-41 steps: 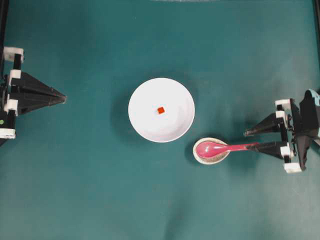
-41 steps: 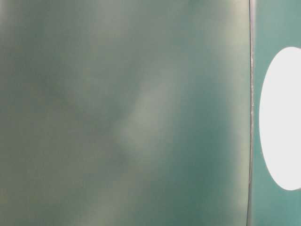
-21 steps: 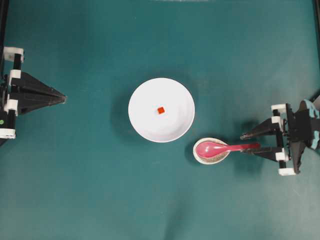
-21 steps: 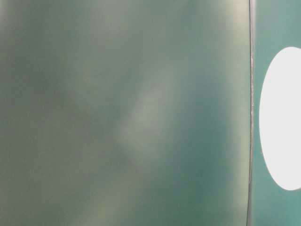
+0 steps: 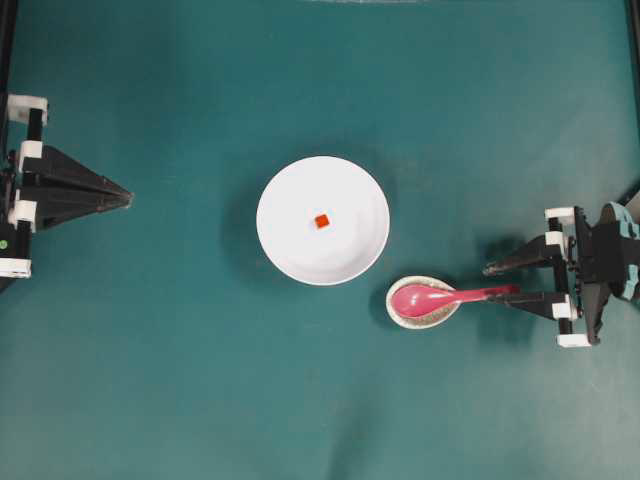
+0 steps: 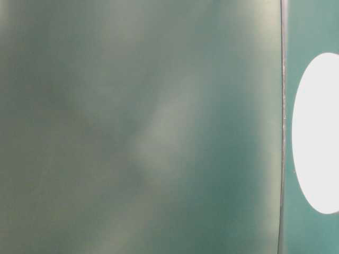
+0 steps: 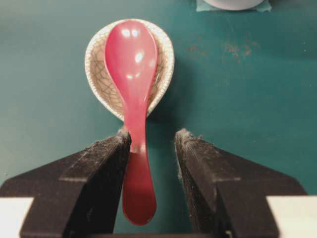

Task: Grip the spoon and scoop the red block from the bowl with right arm.
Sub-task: 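Close the right gripper on the pink spoon handle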

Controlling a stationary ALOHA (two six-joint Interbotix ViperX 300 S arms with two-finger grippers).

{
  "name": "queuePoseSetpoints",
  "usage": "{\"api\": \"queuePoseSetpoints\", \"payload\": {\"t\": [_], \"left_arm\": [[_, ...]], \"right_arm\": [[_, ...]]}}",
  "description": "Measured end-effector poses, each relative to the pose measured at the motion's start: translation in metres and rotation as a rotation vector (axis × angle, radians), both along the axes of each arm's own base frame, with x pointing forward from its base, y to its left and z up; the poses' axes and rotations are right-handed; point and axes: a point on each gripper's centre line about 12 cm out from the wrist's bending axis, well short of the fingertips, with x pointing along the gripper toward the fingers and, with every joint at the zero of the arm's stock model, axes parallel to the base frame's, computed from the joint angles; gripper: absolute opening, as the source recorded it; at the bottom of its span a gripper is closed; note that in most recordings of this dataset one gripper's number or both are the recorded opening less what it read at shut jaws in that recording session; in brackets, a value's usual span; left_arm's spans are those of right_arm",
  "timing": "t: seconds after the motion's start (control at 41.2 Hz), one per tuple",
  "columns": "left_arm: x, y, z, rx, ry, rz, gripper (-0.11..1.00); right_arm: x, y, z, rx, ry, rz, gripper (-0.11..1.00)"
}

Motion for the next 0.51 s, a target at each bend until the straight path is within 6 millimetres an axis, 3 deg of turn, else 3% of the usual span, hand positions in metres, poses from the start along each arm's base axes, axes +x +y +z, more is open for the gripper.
{"api": "queuePoseSetpoints", "payload": {"t": [0.51], "left_arm": [[-0.0001, 0.0, -0.0007, 0.002, 0.006, 0.0, 0.0]], "right_arm": [[0.0006, 0.0104, -0.0078, -0.012, 0.026, 0.042, 0.49]]}}
